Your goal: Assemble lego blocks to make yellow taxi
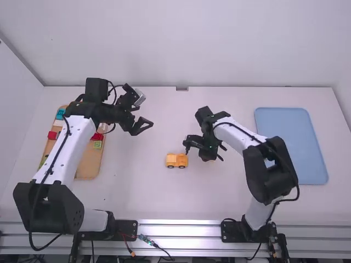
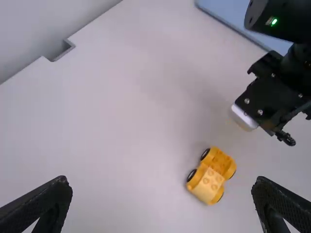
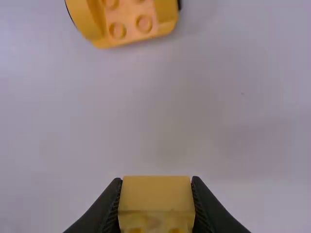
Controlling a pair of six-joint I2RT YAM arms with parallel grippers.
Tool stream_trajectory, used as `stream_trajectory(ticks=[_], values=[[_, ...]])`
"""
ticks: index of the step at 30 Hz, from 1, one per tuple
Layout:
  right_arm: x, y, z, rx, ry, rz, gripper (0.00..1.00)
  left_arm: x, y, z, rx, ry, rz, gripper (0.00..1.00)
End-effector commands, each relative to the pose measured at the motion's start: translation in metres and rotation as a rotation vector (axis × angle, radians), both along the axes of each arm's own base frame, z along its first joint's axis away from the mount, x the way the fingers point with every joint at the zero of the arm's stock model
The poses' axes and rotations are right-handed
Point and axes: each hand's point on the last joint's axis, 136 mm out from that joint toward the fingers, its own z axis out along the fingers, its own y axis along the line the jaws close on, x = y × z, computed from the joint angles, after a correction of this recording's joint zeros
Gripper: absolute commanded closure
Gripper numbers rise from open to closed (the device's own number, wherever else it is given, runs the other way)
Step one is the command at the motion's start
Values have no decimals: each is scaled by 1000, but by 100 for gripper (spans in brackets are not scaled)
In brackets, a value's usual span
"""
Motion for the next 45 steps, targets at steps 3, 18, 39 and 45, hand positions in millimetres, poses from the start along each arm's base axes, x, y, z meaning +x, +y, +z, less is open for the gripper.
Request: stream_trajectory(ticks=[3, 18, 39, 45], values=[[0, -1, -26, -87, 10, 66, 100, -3, 0, 6, 38, -54, -31, 1], [-8, 4, -50, -89, 13, 39, 57, -2, 0, 3, 42, -46, -28, 1], [20, 33, 67, 286, -259, 78, 1, -34, -23, -32, 91, -272, -429, 1], [15, 25, 89, 605, -383, 88, 1, -50, -35, -69, 13, -353, -511, 1]])
